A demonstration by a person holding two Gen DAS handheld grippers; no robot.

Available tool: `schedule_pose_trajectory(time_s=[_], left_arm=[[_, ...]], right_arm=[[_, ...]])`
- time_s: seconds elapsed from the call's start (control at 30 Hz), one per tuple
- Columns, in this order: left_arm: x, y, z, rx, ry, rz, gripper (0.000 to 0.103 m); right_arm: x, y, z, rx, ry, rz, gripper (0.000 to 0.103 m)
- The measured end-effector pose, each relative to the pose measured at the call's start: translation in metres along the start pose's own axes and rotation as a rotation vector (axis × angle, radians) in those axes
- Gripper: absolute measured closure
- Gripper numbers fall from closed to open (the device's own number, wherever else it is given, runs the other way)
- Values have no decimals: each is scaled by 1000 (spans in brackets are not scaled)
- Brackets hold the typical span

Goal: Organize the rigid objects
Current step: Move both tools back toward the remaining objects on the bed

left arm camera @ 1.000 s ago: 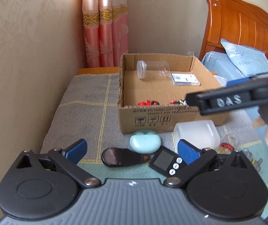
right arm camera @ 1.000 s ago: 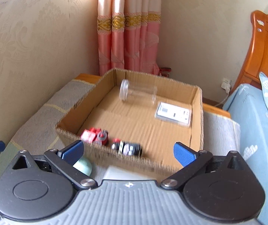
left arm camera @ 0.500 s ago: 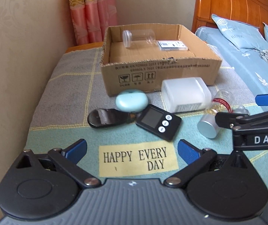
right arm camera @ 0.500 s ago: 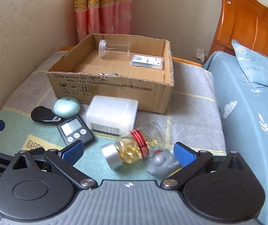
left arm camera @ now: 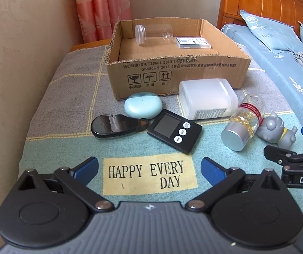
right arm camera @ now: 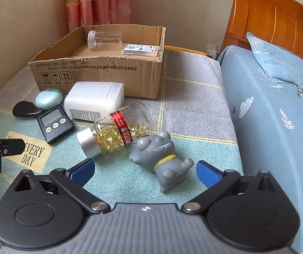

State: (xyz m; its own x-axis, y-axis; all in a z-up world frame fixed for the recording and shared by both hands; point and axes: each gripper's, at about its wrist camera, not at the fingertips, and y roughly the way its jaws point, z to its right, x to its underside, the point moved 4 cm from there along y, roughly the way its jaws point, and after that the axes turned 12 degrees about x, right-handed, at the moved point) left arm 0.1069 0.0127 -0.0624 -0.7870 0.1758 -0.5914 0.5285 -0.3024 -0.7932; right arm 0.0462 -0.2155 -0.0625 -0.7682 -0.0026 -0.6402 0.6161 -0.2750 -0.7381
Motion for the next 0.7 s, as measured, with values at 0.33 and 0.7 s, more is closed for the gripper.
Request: schedule_pose_trajectory(time_s=[0.33,0.7], left_arm=[[-1,20,1,11,-9,-39,1],[-8,47,8,176,120,-46,1]], right_arm=[[24,25,7,-29,-61,-31,0],[24,37,12,-85,-50,-7,0]])
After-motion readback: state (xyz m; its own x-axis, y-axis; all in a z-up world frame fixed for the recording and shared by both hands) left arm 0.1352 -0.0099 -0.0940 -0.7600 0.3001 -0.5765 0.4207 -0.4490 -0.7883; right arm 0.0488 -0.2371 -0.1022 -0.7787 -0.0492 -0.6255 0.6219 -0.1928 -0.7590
